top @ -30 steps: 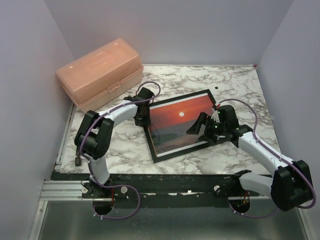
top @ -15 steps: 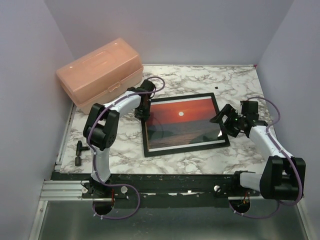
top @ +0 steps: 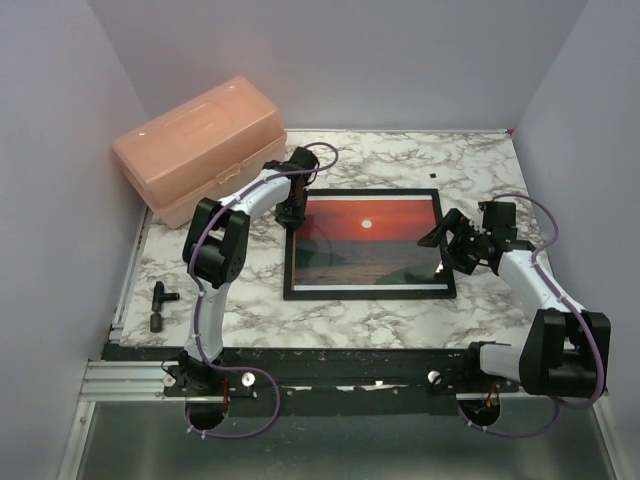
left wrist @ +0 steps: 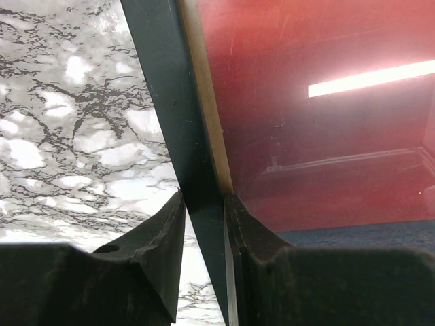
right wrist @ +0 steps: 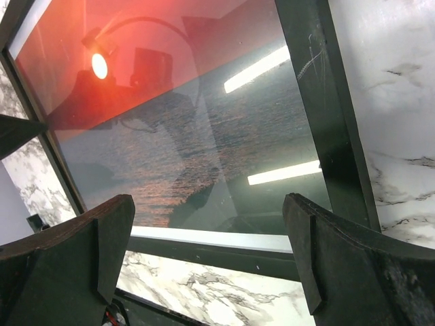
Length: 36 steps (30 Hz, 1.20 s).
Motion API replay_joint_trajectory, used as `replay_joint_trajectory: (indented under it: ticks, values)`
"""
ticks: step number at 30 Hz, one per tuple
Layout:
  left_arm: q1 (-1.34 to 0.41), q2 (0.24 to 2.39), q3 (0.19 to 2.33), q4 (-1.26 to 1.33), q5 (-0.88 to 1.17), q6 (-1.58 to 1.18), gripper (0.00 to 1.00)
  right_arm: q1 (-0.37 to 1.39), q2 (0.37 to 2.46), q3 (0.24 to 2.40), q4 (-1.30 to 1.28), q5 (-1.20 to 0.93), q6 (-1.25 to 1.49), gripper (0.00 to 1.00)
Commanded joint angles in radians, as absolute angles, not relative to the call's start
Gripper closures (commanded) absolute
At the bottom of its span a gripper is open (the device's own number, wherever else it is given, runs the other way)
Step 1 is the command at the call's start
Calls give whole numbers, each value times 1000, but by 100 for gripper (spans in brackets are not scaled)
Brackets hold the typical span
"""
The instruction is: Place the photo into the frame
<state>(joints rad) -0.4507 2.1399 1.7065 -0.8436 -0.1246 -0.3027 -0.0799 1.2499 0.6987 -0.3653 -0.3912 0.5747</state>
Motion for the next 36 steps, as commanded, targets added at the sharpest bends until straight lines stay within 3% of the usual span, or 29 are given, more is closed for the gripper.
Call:
replay_joint_trajectory:
  ticks: [1, 3, 5, 8, 21, 28, 36]
  values:
    - [-446, 2142, 1704, -861, -128, -293, 74, -85, 1227, 715, -386, -425, 564, 0]
    - [-446, 2094, 1665, -832, -126, -306, 40, -85, 1223, 718, -390, -433, 563, 0]
    - [-445, 2032, 1630, -808, -137, -318, 19, -85, 1219, 725, -396, -437, 564, 0]
    - [-440, 1918, 1586, -776, -117, -327, 10, -85, 1209, 735, -407, -448, 565, 0]
    - [-380, 1226, 1166, -365, 330, -428, 4, -85, 1061, 741, -420, -484, 596, 0]
    - [-368, 840, 854, -169, 268, -480, 1, -85, 918, 697, -397, -457, 593, 0]
    - [-368, 499, 573, -129, 62, -415, 1, -86, 780, 618, -351, -465, 558, 0]
